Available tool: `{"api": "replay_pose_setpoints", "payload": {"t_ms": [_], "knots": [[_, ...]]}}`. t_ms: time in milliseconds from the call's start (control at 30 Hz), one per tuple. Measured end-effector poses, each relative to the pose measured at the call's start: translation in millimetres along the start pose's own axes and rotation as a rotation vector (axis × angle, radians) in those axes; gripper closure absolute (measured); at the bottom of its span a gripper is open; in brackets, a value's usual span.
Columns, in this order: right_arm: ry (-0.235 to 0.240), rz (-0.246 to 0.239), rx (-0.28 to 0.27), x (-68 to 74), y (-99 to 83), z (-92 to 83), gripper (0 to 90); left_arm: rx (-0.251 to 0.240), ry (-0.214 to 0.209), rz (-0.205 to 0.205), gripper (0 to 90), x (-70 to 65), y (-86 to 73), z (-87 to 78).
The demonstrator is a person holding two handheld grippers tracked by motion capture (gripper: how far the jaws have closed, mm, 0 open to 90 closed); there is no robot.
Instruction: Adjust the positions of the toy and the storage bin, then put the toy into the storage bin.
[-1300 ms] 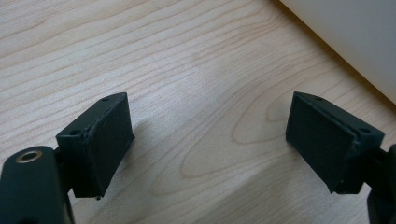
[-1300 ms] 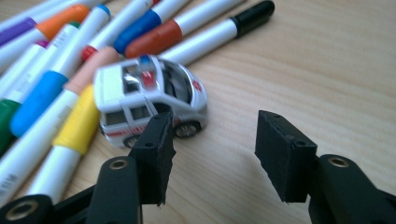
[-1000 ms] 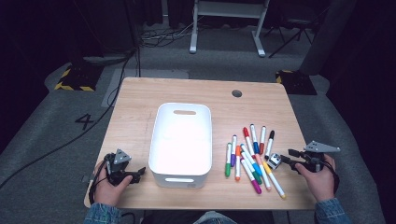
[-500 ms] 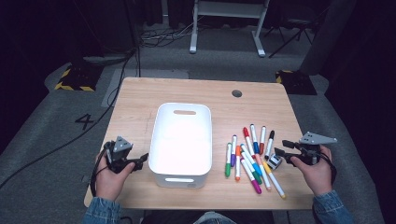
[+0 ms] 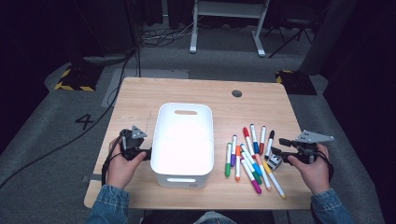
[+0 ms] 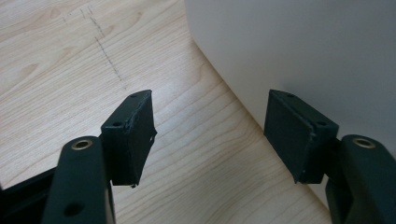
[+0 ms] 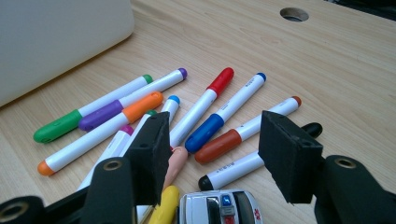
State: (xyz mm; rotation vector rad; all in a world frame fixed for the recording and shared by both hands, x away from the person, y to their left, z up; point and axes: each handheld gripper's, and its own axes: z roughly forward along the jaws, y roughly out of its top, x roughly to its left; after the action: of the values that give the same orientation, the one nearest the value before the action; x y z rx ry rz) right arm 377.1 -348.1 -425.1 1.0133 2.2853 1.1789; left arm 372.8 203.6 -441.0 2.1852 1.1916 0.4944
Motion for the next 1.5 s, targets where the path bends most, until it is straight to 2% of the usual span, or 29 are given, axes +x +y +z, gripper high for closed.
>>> {"api": "replay_pose_setpoints", "payload": {"t_ms": [167, 267, 467, 533, 567, 700, 800, 1033, 1133, 1200, 1333, 1400, 1433, 1500], "knots": [[0.001, -0.001, 0.002, -1.0, -2.6, -0.3, 44.0, -0.005, -0.025, 0.023, 34.1, -10.9, 4.7, 4.7], [0.001, 0.013, -0.001, -2.0, -4.3, -1.0, 43.7, -0.013, -0.056, 0.049, 33.2, -21.7, 8.2, 8.0], [-0.007, 0.02, -0.001, -4.2, -6.6, -2.5, 43.4, -0.021, -0.087, 0.079, 32.2, -39.5, 15.3, 14.0], [-0.005, 0.011, 0.003, -5.6, -7.2, -3.1, 43.4, -0.026, -0.096, 0.078, 31.0, -43.8, 16.6, 16.7], [-0.009, 0.012, 0.003, -5.8, -7.2, -3.0, 43.4, -0.02, -0.113, 0.079, 29.6, -44.6, 17.2, 17.8], [-0.01, 0.019, 0.007, -6.5, -6.7, -1.4, 43.4, -0.032, -0.116, 0.065, 29.0, -47.9, 16.2, 20.3], [-0.01, 0.039, 0.016, -8.0, -5.2, 1.2, 43.3, -0.031, -0.121, 0.055, 26.4, -46.7, 12.5, 18.5], [-0.026, 0.026, 0.048, -13.0, 1.4, 10.4, 44.4, -0.013, -0.101, 0.037, 26.0, -37.7, -8.0, 13.3], [-0.03, 0.029, 0.075, -15.7, 2.2, 14.8, 44.4, 0.005, -0.094, 0.026, 25.9, -33.1, -16.2, 13.7], [-0.039, 0.032, 0.101, -18.7, 2.0, 18.8, 44.4, 0.012, -0.075, 0.024, 25.8, -30.4, -21.8, 15.9], [-0.06, 0.041, 0.141, -26.3, 2.8, 27.2, 43.6, 0.022, -0.071, 0.017, 25.1, -24.0, -31.3, 17.4], [-0.077, 0.056, 0.162, -30.6, 1.9, 31.6, 43.6, 0.034, -0.068, 0.019, 24.5, -21.0, -35.4, 18.4], [-0.085, 0.069, 0.171, -32.9, 1.0, 33.9, 43.6, 0.037, -0.049, 0.019, 24.2, -20.0, -37.7, 19.0], [-0.091, 0.09, 0.194, -36.7, -1.1, 38.2, 43.6, 0.048, -0.04, 0.024, 24.1, -17.9, -42.1, 21.5]]}}
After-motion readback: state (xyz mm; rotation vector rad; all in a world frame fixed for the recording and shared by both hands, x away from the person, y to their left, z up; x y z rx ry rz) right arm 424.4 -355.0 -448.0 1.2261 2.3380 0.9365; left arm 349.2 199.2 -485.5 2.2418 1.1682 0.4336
